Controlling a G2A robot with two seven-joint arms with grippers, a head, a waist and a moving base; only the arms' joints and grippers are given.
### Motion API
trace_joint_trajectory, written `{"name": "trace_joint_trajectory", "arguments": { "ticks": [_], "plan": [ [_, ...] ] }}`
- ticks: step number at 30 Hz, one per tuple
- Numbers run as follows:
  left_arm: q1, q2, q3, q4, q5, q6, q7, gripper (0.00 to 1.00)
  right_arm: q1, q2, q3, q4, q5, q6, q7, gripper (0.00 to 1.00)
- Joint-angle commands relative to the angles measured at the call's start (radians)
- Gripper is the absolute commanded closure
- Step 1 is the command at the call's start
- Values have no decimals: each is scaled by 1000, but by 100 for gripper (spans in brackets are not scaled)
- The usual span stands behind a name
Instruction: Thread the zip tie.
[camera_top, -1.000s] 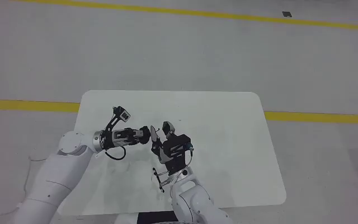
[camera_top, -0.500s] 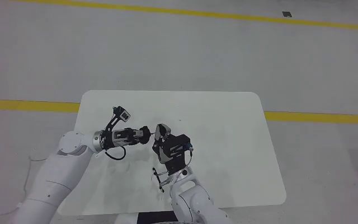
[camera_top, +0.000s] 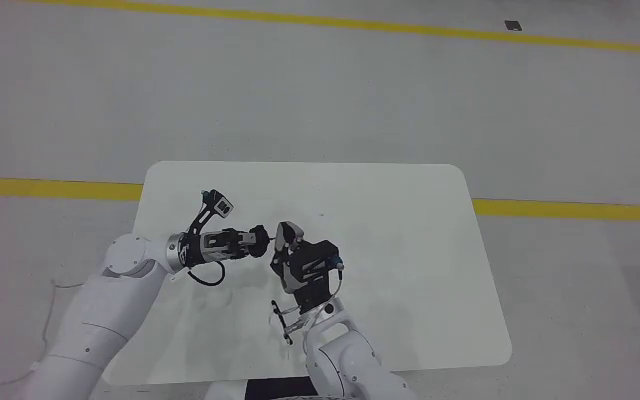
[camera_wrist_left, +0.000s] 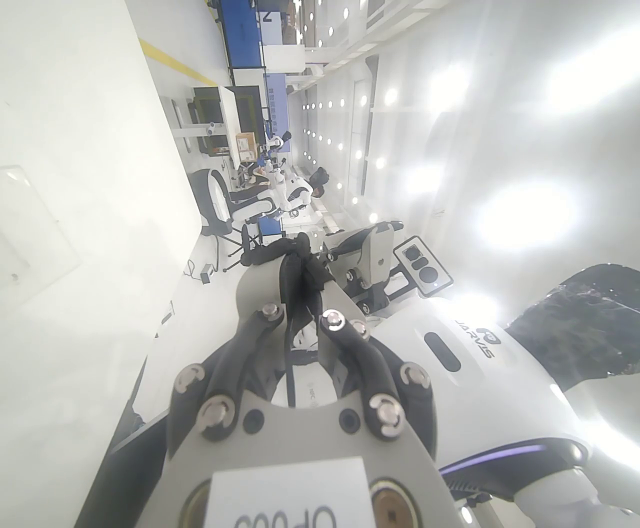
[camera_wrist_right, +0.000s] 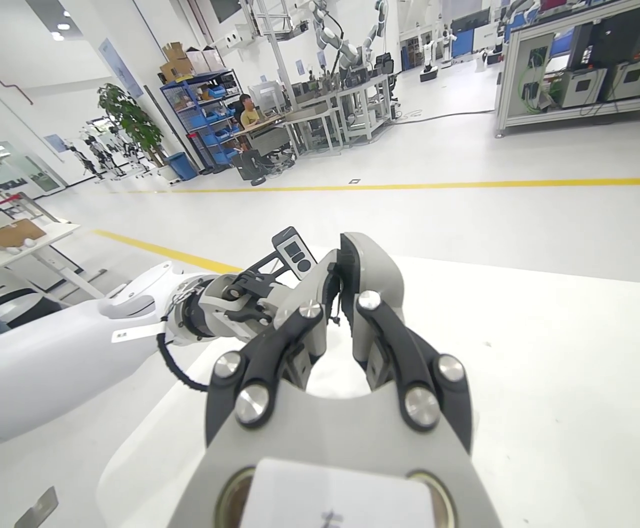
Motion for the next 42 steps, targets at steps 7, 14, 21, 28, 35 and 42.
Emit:
{"name": "trace_joint_trajectory", "arguments": {
  "ticks": [7, 14, 21, 28, 35, 42],
  "plan": [
    [0, 0, 0, 0, 0, 0, 0, 100, 13, -2, -11, 17, 7, -1, 7, 100],
    [0, 0, 0, 0, 0, 0, 0, 100, 23, -5, -19, 30, 11, 1, 14, 100],
    [0, 0, 0, 0, 0, 0, 0, 100, 17, -4, -14, 21, 8, 9, 10, 45],
    [0, 0, 0, 0, 0, 0, 0, 100, -5, 3, -2, 10, 14, 2, 3, 57],
    [0, 0, 0, 0, 0, 0, 0, 100, -24, 6, 12, 10, 19, -8, -6, 65],
    [0, 0, 0, 0, 0, 0, 0, 100, -37, 8, 21, 7, 25, -19, -21, 75]
  ]
}}
